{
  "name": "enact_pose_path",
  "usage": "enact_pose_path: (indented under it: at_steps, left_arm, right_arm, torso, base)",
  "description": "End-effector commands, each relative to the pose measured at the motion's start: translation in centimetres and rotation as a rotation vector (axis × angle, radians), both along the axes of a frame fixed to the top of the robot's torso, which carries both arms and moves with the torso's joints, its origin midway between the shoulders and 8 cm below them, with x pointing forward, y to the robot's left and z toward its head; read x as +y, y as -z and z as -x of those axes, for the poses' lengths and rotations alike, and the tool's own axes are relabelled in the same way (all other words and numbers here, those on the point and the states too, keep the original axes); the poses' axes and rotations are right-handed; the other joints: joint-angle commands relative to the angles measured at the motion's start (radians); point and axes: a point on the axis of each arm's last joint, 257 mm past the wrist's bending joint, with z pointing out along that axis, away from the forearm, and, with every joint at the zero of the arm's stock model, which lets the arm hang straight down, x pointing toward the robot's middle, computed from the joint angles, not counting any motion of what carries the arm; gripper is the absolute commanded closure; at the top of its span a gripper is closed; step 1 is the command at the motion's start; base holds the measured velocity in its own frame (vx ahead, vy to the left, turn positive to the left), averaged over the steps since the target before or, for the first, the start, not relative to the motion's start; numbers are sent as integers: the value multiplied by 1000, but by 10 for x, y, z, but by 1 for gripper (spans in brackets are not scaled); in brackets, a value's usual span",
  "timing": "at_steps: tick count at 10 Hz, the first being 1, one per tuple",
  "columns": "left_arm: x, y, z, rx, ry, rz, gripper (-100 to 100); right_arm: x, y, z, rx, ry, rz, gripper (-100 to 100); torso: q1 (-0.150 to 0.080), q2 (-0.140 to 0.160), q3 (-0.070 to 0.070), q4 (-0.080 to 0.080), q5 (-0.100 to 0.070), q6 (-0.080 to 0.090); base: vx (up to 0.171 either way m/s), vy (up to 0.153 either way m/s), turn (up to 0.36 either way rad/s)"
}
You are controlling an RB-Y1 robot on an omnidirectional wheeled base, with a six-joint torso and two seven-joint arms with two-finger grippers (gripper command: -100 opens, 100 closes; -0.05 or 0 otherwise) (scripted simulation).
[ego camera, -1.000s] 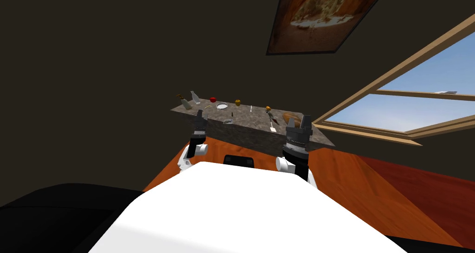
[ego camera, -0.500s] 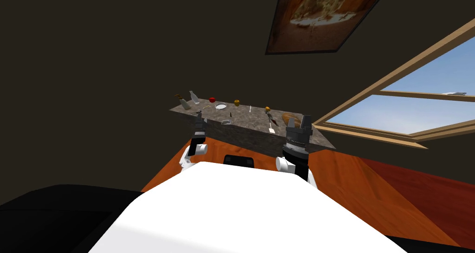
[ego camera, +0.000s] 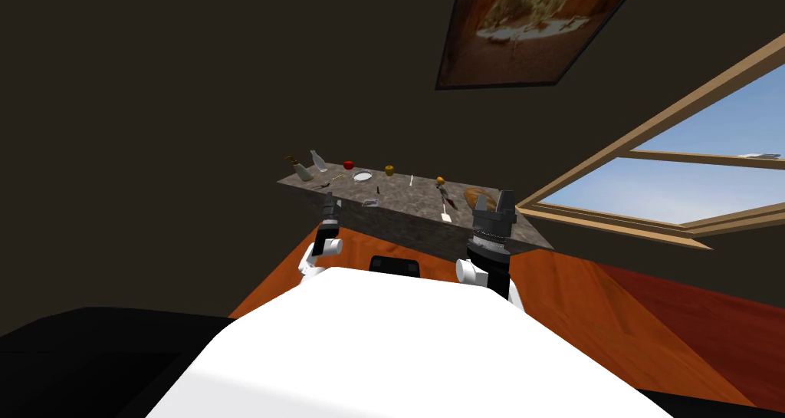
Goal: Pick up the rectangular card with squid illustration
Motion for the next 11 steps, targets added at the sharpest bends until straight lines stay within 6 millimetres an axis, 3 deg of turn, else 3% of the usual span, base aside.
enact_pose_path:
  at_steps: [1, 2, 3, 8, 11]
  left_arm:
    - [10, 18, -2, 34, -17, 30, -100]
    - [17, 32, -3, 57, -30, 52, -100]
    - [17, 33, -3, 59, -30, 52, -100]
    - [45, 99, -1, 173, -88, 141, -100]
    - [52, 127, 2, 222, -109, 169, -100]
  right_arm:
    - [0, 0, 0, 0, 0, 0, 0]
    - [0, 0, 0, 0, 0, 0, 0]
    - [0, 0, 0, 0, 0, 0, 0]
    - [0, 0, 0, 0, 0, 0, 0]
    - [0, 0, 0, 0, 0, 0, 0]
  torso:
    - [0, 0, 0, 0, 0, 0]
    - [1, 0, 0, 0, 0, 0]
    - [0, -1, 0, 0, 0, 0]
    - [-3, -1, -1, 0, 0, 0]
    - [-1, 0, 0, 0, 0, 0]
  base:
    - [20, -46, -2]
    - [42, -62, -3]
    - [33, -55, 5]
    - [42, -89, -11]
    - [35, -79, -18]
